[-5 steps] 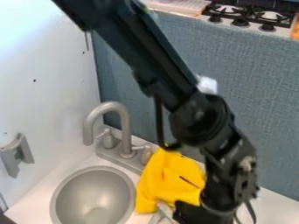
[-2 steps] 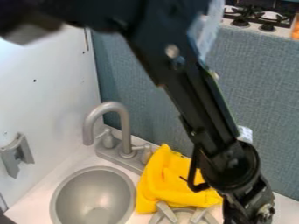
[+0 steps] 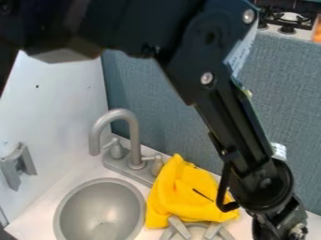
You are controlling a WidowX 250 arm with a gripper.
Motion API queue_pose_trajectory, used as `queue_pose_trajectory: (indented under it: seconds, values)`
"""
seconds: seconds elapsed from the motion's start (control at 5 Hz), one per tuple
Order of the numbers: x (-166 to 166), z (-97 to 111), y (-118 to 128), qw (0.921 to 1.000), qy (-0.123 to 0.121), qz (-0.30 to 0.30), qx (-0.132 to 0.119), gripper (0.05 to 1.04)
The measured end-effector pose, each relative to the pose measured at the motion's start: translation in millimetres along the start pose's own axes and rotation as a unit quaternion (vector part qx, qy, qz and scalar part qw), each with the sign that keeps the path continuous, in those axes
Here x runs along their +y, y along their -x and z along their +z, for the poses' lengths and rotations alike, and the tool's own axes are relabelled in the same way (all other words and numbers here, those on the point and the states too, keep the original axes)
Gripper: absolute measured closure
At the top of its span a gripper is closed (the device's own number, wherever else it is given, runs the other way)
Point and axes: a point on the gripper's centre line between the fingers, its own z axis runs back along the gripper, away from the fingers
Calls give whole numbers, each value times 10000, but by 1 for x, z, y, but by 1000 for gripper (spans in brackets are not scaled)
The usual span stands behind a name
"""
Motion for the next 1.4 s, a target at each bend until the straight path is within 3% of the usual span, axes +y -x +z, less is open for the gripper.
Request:
queue_pose_trajectory:
  seconds: [0.2, 0.4, 0.6, 0.8, 1.0, 1.2, 1.4]
  values:
    - [1, -6, 4, 9999, -101, 107, 5, 755]
    - [2, -2, 14, 9994, -51, 353, 23, 443]
    - [-4, 29, 5, 9978, 75, 595, -295, 176]
    - [-6, 68, 9, 9936, 273, 840, -701, 75]
    - [23, 104, 16, 9809, 372, 1644, -974, 80]
    - [76, 119, 13, 9708, 96, 2147, -1065, 81]
    - [121, 127, 7, 9657, -98, 2363, -1070, 81]
